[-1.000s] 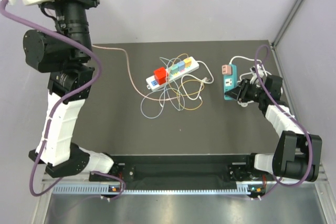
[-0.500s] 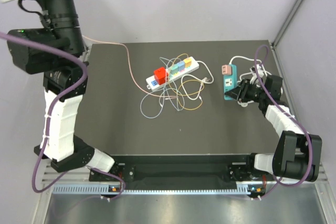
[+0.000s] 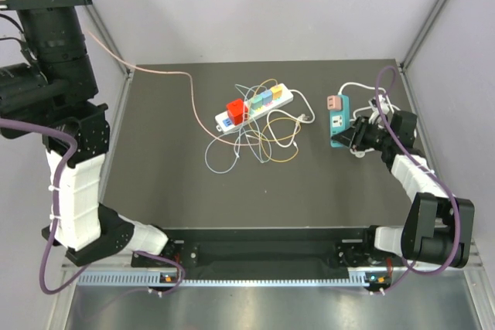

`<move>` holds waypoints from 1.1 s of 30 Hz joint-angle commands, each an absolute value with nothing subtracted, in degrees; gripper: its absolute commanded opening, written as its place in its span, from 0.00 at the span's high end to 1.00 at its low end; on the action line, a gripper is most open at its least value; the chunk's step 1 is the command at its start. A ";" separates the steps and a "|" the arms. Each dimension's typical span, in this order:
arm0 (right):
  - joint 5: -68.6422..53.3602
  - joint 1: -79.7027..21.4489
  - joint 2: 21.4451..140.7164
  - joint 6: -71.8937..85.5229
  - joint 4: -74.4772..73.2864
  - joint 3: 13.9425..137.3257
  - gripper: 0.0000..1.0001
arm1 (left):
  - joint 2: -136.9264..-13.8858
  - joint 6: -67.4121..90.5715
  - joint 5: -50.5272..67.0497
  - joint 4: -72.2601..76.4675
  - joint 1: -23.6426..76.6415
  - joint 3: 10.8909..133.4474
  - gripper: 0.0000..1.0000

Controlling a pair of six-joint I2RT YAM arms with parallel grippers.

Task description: Pull the plug off the socket

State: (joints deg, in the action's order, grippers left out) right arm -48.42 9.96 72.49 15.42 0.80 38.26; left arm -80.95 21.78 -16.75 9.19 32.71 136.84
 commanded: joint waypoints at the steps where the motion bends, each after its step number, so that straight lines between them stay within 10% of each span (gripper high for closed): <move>1: -51.06 10.63 71.46 13.80 4.83 39.20 1.00 | -81.21 28.30 -12.57 10.90 32.70 138.25 1.00; 12: -51.50 10.81 70.58 13.98 4.83 39.20 1.00 | -87.18 2.55 -31.10 5.01 30.33 127.54 1.00; 33: -52.65 11.43 71.54 13.89 4.57 39.55 1.00 | -109.06 37.97 -12.92 -3.52 -4.57 104.51 1.00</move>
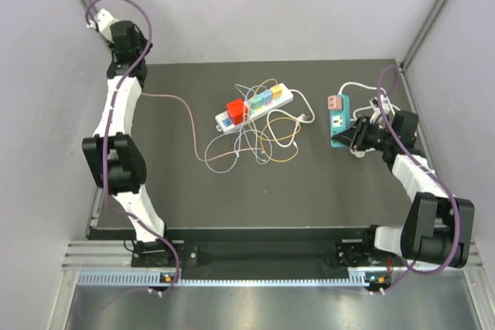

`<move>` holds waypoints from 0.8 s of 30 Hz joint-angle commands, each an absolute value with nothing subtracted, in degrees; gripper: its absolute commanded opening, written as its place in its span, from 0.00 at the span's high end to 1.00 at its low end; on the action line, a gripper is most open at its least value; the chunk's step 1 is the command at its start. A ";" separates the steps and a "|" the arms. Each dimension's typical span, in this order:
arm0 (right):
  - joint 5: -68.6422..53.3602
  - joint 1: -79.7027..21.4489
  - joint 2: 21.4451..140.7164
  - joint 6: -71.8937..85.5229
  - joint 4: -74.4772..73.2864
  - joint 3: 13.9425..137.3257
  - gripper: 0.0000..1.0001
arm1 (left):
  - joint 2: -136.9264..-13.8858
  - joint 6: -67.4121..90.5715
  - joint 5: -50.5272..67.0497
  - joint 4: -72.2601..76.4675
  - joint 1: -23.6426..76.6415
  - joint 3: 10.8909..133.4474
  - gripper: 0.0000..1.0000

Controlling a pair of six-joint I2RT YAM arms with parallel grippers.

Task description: Pull the plug off the socket

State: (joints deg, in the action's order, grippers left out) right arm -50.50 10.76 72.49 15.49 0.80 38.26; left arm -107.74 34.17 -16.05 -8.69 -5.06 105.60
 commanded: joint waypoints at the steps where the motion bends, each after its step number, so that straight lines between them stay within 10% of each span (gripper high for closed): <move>1: -52.73 11.43 71.72 13.71 4.57 39.64 1.00 | -110.03 38.06 -13.18 -3.43 -4.74 103.89 1.00; 18: -52.65 11.51 73.65 12.39 3.17 40.08 1.00 | -130.68 38.58 -11.25 -3.95 -7.11 108.54 0.99; 24: -51.77 11.51 73.56 11.78 2.81 40.25 1.00 | -135.26 39.82 -9.93 -4.83 -8.87 111.88 0.85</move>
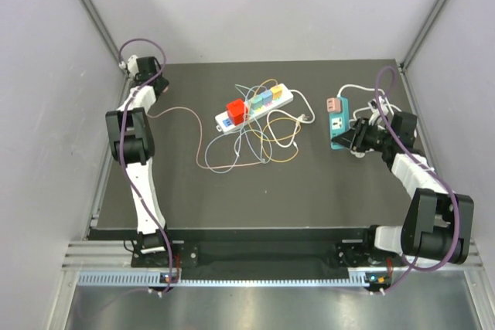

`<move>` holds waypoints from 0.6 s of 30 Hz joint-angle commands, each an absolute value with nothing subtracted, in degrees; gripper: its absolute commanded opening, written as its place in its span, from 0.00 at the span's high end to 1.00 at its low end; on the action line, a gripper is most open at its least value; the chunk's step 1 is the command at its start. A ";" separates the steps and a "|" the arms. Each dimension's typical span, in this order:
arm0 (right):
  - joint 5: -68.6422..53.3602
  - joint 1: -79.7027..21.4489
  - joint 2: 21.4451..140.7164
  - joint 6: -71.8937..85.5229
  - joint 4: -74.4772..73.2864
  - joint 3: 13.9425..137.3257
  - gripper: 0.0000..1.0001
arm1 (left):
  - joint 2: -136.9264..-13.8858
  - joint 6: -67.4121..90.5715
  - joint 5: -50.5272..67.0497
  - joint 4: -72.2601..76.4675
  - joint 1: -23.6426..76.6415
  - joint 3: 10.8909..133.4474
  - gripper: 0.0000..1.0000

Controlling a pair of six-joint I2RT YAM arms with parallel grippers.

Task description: Pull the plug off the socket

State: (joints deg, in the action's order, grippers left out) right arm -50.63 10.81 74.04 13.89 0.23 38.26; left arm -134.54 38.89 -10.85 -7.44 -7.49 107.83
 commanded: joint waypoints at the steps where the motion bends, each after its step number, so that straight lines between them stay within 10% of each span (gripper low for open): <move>1: -51.59 11.43 73.56 11.60 2.81 40.17 1.00 | -135.70 39.29 -9.67 -4.92 -8.96 112.49 0.79; 6: -51.42 11.43 74.27 11.25 2.46 40.60 1.00 | -137.29 37.97 -6.95 -6.15 -9.84 115.22 0.43; 18: -50.89 11.60 72.77 9.76 1.85 40.69 1.00 | -125.26 41.13 6.67 1.47 -10.72 109.26 0.22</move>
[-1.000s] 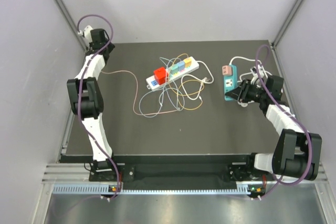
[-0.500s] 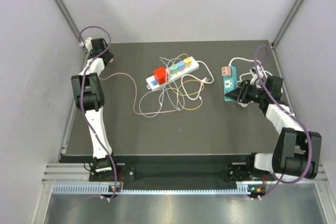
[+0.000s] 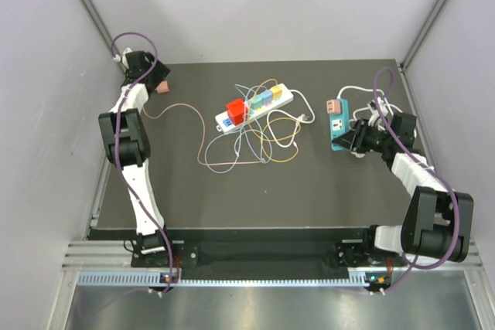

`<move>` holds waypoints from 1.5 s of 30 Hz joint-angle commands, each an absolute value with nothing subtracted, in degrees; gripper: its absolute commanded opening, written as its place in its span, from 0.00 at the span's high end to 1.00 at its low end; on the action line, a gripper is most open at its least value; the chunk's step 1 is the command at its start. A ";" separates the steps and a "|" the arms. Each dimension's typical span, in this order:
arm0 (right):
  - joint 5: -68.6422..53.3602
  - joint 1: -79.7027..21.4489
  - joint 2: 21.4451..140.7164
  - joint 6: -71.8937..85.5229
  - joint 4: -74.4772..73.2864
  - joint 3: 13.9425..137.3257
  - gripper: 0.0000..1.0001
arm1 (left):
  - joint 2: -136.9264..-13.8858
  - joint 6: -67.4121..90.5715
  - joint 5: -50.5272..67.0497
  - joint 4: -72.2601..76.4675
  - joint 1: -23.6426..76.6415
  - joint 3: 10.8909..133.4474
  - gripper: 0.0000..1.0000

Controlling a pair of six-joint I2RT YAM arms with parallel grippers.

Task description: Pull the plug off the socket

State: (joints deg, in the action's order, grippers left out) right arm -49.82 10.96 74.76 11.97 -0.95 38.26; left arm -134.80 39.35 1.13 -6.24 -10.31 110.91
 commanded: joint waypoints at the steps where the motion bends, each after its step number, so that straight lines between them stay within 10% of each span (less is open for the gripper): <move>1: -50.89 11.78 72.69 9.58 1.85 40.78 1.00 | -124.03 42.87 7.98 1.84 -10.72 108.29 0.21; 16: -54.40 11.78 69.17 5.27 0.18 41.13 1.00 | -85.28 63.72 25.58 22.50 -7.92 54.34 0.22; 32: -54.40 11.86 69.08 4.92 0.18 40.87 1.00 | -38.34 83.48 22.77 -12.91 2.02 27.70 0.14; 45: -53.61 11.87 68.91 4.57 0.18 40.78 1.00 | -53.51 94.92 13.63 -11.78 18.89 27.51 0.13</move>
State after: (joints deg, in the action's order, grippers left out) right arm -51.72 11.18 71.13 6.55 -3.14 38.44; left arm -50.09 91.05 17.61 -13.32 16.27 25.74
